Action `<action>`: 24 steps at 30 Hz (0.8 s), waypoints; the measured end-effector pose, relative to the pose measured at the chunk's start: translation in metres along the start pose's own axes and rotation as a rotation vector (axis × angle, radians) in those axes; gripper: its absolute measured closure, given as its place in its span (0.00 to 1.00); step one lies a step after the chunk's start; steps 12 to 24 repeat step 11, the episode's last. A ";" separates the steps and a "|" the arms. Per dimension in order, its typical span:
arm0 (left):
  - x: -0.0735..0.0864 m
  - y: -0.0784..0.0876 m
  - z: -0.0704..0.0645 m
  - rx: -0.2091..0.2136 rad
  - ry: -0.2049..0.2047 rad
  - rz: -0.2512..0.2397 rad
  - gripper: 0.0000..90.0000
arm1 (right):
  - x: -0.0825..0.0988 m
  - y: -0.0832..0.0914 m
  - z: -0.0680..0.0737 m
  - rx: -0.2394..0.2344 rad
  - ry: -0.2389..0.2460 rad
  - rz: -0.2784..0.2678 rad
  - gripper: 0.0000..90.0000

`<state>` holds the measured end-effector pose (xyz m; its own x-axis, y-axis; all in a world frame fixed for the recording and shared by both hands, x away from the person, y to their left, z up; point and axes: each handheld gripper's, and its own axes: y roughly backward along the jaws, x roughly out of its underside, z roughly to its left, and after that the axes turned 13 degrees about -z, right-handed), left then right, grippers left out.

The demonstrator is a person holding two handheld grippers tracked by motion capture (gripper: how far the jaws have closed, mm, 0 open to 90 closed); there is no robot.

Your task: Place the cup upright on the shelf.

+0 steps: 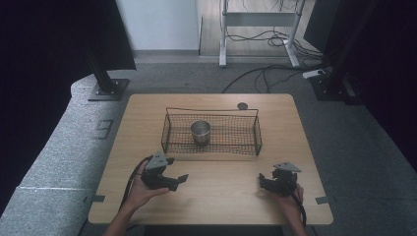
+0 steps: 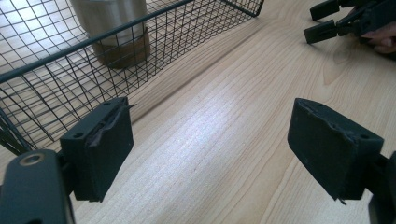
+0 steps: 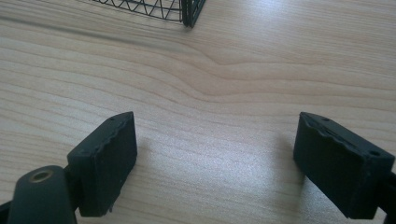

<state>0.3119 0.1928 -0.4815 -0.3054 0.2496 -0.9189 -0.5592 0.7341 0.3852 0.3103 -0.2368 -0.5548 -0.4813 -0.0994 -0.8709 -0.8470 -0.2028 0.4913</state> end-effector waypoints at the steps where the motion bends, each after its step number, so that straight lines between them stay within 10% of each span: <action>1: 0.001 0.000 0.000 0.000 0.001 -0.003 0.16 | 0.000 0.000 0.000 0.000 0.000 0.000 0.15; 24: 0.004 0.000 0.002 0.006 0.018 -0.012 0.16 | 0.000 0.000 0.000 0.002 -0.001 0.000 0.15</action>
